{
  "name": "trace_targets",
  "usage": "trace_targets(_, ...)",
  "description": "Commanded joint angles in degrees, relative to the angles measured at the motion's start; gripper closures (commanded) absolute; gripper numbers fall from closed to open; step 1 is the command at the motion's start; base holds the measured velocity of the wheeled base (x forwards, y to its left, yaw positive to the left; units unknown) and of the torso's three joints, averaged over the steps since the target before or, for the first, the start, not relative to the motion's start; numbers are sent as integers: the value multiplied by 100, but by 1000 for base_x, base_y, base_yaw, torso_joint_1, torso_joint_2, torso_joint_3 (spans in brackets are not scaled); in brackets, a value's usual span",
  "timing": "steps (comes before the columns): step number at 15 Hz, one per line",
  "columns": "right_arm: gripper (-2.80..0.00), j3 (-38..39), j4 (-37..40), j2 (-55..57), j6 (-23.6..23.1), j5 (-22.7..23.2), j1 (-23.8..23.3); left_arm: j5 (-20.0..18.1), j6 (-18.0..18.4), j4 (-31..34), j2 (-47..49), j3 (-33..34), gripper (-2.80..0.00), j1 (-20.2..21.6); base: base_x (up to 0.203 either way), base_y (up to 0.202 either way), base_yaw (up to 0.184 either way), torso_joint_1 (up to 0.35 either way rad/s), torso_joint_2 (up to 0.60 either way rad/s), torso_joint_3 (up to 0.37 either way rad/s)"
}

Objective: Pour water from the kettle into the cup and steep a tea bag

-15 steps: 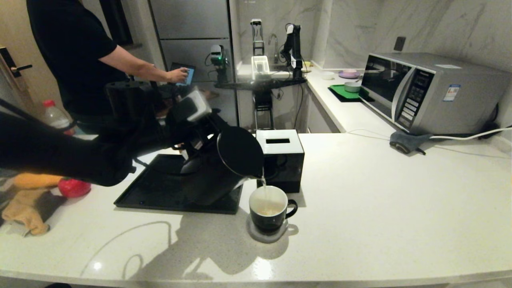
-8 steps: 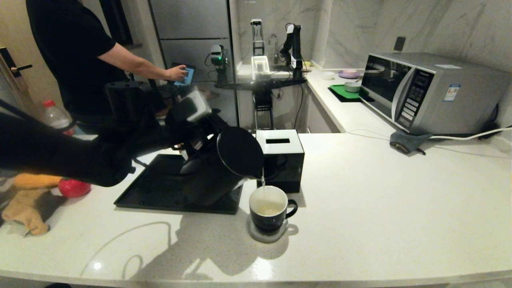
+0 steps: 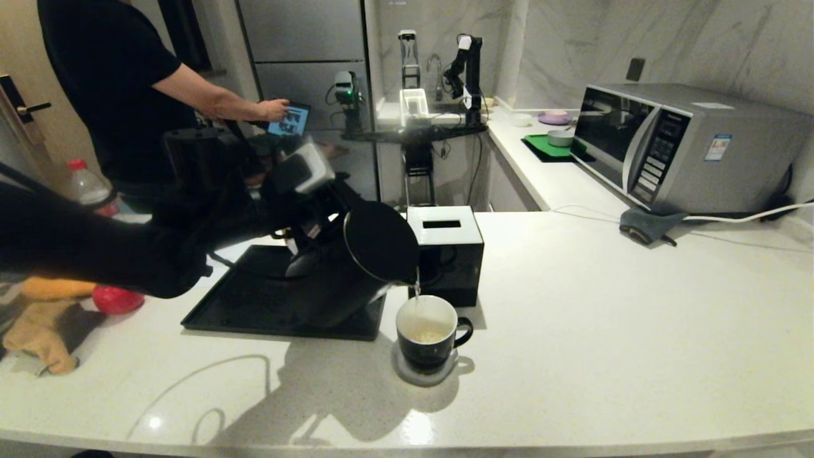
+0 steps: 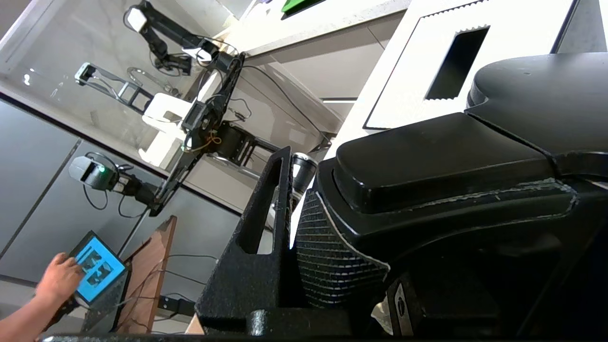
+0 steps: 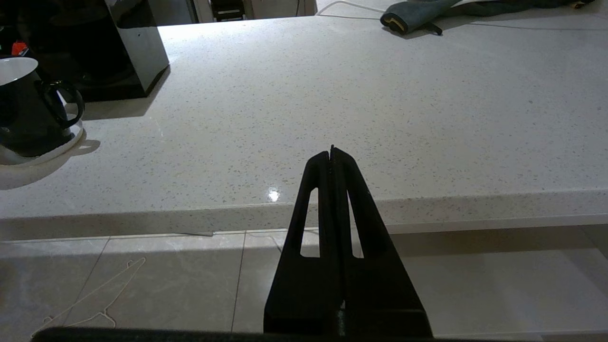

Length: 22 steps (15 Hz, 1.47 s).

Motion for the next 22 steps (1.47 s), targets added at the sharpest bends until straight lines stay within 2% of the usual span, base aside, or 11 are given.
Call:
trace_targets(1,0,0,-4,7,1,0,0,-14,12,-39,-39,3,0,4,0,0,0,0,0,0)
trace_targets(5,0,4,-4,7,1,-7,5,-14,-85,-39,-82,11,0,30,0,0,0,0,0,0)
trace_targets(14,0,5,-4,7,1,0,-1,-5,-577,-48,-241,25,0,181,0,0,0,0,0,0)
trace_targets(22,0,3,-4,7,1,-1,2,-7,-1256,-107,-510,266,0,642,0,0,0,0,0,0)
